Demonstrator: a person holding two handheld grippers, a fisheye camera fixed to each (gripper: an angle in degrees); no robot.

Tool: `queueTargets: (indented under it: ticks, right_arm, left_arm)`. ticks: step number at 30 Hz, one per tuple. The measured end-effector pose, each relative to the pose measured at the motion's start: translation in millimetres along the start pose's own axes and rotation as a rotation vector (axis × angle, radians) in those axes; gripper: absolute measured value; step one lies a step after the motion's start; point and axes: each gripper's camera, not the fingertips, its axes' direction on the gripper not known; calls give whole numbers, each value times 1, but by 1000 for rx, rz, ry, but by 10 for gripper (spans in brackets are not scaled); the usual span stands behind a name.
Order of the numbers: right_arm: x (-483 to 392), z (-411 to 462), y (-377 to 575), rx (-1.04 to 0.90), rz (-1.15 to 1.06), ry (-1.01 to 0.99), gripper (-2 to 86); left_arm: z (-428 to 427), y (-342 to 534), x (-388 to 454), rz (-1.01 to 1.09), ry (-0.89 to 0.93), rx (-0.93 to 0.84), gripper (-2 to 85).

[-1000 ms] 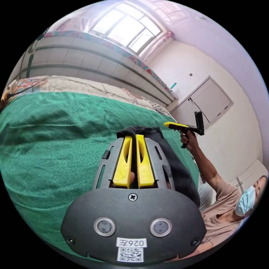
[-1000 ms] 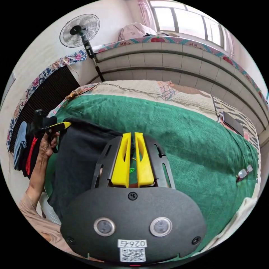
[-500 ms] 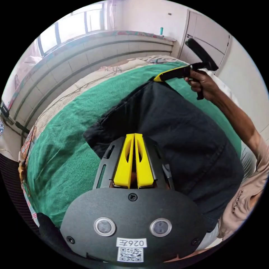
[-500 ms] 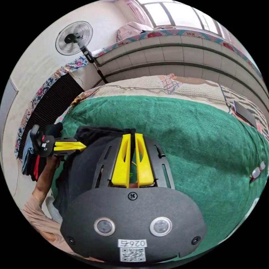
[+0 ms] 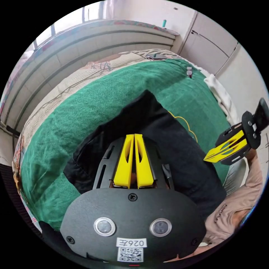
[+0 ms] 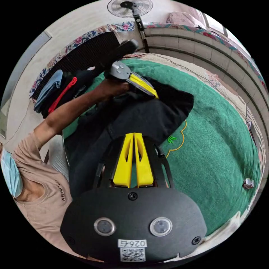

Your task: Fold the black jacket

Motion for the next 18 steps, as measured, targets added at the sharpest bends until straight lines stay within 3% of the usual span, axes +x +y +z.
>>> queueTargets:
  ticks: [6,11,14,15,16,18]
  right_arm:
    - [-118,-21,61,90,-165,-55,21]
    - [-199,10,103,-6,-231,-146,52]
    - [-236,36,121,-54,-245,-56,70]
    - [-246,49,125,-72,-244,14,76]
    - [-254,66,128,-101,-253,107,76]
    - [-262,88,132,-135,-233,263,4]
  left_arm:
    - [-82,184,79,-17,42,123,43]
    - [-86,308,133,-142,104,166,130]
    - [-65,322,142,-177,47,94,152]
    - [-49,317,144,-139,65,-10,147]
    - [-37,315,144,-121,117,-98,83]
    - [-51,326,150,-114,97,-47,36]
